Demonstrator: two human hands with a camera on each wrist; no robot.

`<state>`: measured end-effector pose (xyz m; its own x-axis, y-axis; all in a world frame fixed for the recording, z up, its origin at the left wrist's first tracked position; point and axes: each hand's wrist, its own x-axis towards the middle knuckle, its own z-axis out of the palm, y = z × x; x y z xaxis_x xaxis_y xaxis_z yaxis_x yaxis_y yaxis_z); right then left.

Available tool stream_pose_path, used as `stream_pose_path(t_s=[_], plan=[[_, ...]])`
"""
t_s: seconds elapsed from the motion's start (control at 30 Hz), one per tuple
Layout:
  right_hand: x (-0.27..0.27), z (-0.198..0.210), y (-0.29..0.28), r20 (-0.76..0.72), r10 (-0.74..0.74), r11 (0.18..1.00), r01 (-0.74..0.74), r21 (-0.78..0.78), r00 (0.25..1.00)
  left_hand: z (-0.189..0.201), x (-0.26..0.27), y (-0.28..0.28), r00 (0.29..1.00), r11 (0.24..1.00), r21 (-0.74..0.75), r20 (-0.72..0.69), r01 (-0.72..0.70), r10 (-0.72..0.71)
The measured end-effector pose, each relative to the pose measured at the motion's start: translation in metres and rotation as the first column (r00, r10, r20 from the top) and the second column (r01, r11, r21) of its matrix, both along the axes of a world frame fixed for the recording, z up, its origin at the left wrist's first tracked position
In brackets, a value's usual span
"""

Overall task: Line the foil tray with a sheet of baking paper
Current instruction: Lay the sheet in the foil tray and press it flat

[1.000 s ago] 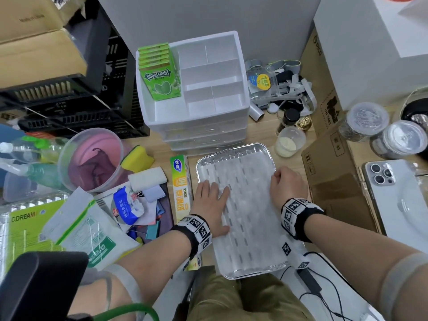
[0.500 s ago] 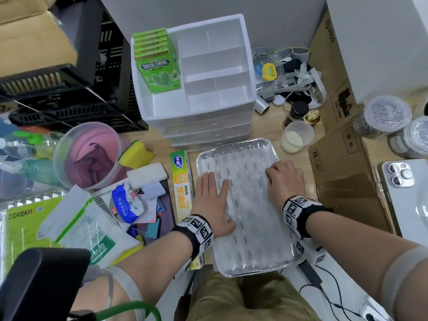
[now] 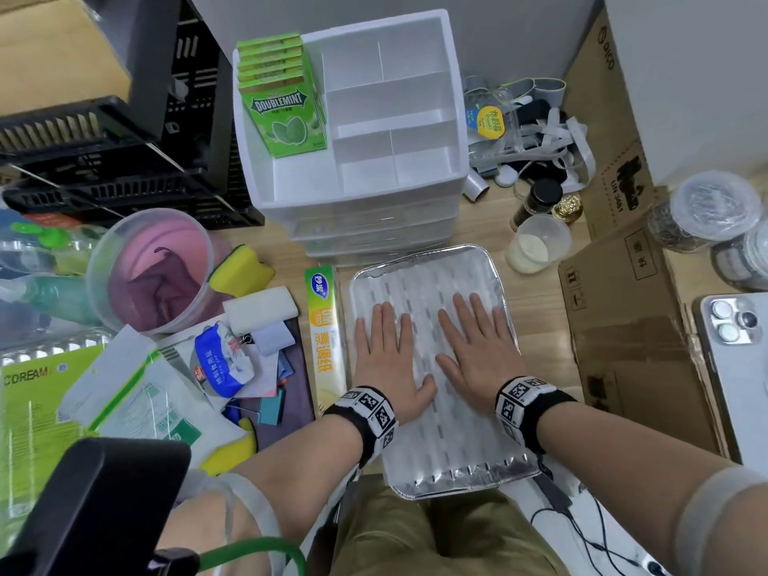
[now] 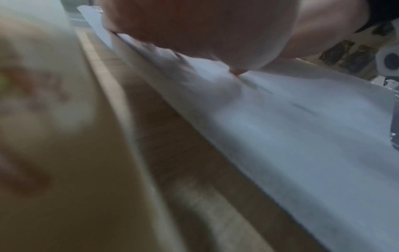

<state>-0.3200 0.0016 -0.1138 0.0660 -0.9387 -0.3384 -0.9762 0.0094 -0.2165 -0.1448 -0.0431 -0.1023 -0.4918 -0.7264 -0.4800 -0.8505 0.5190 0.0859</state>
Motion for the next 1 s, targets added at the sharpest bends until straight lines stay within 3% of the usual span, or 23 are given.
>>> stream_pose_path(t_s=[0.3, 0.63, 1.0], plan=[[0.006, -0.018, 0.001, 0.008, -0.019, 1.0, 0.019, 0.022, 1.0, -0.012, 0.004, -0.002, 0.999, 1.0, -0.002, -0.039, -0.002, 0.002], [0.005, -0.021, -0.002, -0.008, 0.005, 0.999, -0.005, 0.032, 1.0, -0.011, -0.001, -0.003, 0.998, 1.0, -0.007, 0.059, 0.028, -0.028], [-0.004, 0.024, 0.004, 0.029, -0.014, 1.0, 0.015, -0.026, 0.999, 0.018, -0.007, 0.006, 0.999, 0.999, -0.016, -0.01, 0.031, -0.031]])
